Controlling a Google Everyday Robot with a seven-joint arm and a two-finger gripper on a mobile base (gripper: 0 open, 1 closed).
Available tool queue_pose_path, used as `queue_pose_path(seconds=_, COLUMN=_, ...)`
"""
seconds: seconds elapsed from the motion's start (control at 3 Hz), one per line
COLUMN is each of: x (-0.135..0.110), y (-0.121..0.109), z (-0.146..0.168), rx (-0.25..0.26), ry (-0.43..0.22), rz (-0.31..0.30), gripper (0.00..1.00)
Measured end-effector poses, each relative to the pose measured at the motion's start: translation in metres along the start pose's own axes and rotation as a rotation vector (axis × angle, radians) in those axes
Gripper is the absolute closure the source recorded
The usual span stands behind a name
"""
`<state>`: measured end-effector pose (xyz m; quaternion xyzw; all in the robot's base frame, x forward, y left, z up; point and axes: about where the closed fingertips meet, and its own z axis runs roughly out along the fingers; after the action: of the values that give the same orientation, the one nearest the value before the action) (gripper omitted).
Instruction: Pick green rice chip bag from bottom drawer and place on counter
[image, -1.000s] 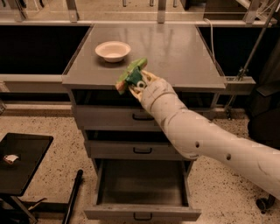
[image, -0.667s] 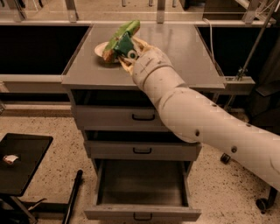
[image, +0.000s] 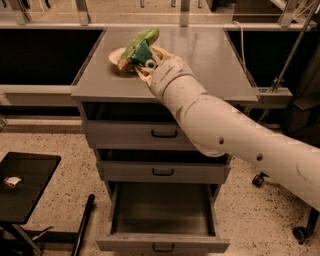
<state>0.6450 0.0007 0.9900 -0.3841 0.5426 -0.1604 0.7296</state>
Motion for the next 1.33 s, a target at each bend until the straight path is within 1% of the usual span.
queue_pose_path(seconds=0.33, x=0.033, y=-0.003, z=0.044, rx=0.012, ry=0.027, rz=0.038, gripper=1.0)
queue_pose_path(seconds=0.67, x=0.054, y=-0.022, z=0.098, rx=0.074, ry=0.031, rz=0.004, gripper=1.0)
queue_pose_path(seconds=1.0, x=0.063, y=-0.058, z=0.142, rx=0.15, ry=0.039, rz=-0.061, gripper=1.0)
queue_pose_path(seconds=1.33, x=0.042, y=-0.054, z=0.161, rx=0.101, ry=0.035, rz=-0.205, gripper=1.0)
